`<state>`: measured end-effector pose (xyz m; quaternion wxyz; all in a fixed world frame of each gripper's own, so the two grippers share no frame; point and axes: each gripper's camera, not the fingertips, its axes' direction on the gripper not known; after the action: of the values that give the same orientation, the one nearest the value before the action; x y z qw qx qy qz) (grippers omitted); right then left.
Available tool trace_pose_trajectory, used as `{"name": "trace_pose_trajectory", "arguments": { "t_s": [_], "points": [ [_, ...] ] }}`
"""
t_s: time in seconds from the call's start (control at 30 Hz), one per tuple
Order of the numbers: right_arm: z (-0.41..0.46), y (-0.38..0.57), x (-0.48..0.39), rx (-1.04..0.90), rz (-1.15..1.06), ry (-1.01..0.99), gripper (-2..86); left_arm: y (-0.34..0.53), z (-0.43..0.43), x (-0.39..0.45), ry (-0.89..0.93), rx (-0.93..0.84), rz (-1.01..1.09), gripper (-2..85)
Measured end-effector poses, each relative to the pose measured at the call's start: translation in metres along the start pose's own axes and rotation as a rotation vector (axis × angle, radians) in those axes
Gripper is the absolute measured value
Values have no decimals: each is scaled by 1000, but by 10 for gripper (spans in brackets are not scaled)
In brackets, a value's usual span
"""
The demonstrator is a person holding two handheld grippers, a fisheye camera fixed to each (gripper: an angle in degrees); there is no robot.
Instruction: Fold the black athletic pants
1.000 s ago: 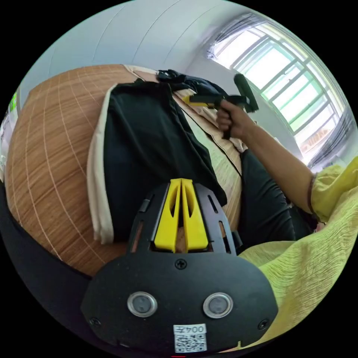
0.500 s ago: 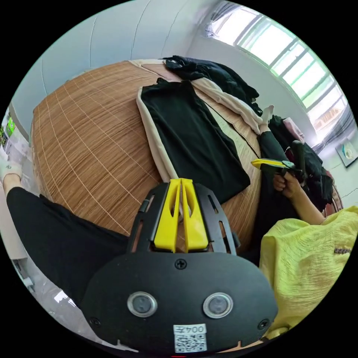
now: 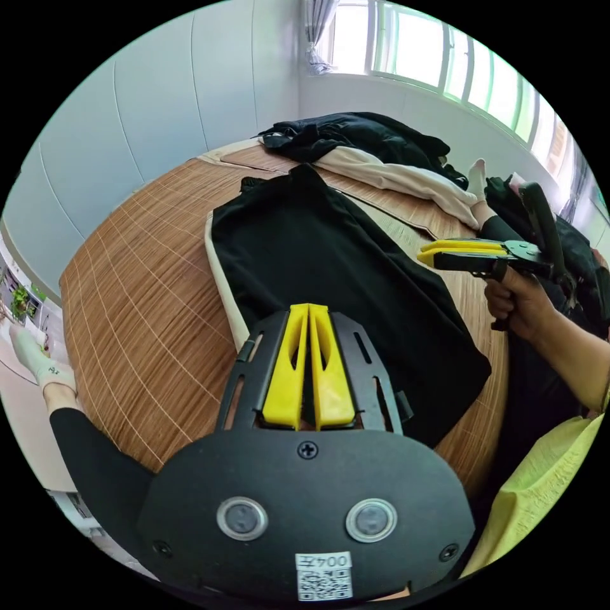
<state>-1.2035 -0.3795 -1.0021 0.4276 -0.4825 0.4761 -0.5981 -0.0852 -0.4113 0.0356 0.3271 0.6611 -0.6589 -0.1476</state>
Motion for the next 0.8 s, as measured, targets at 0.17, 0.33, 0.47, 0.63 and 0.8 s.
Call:
{"name": "trace_pose_trajectory", "arguments": {
  "t_s": [0.17, 0.33, 0.47, 0.63, 0.8],
  "points": [
    [88, -65, -34, -130, -173, 152, 88, -18, 45, -7, -50, -29, 31, 1],
    [122, -150, -23, -110, -247, 124, 86, -76, 72, -45, -74, -2, 10, 1],
    [144, -230, -6, -195, -218, 100, 76, -109, 78, -63, -76, -16, 43, 1],
    [87, -213, -16, -159, -273, -44, 62, -74, 12, -84, 88, 48, -23, 3],
    [27, -99, -40, -132, -286, -119, 64, 32, -43, -69, 260, 21, -156, 11]
  ]
}}
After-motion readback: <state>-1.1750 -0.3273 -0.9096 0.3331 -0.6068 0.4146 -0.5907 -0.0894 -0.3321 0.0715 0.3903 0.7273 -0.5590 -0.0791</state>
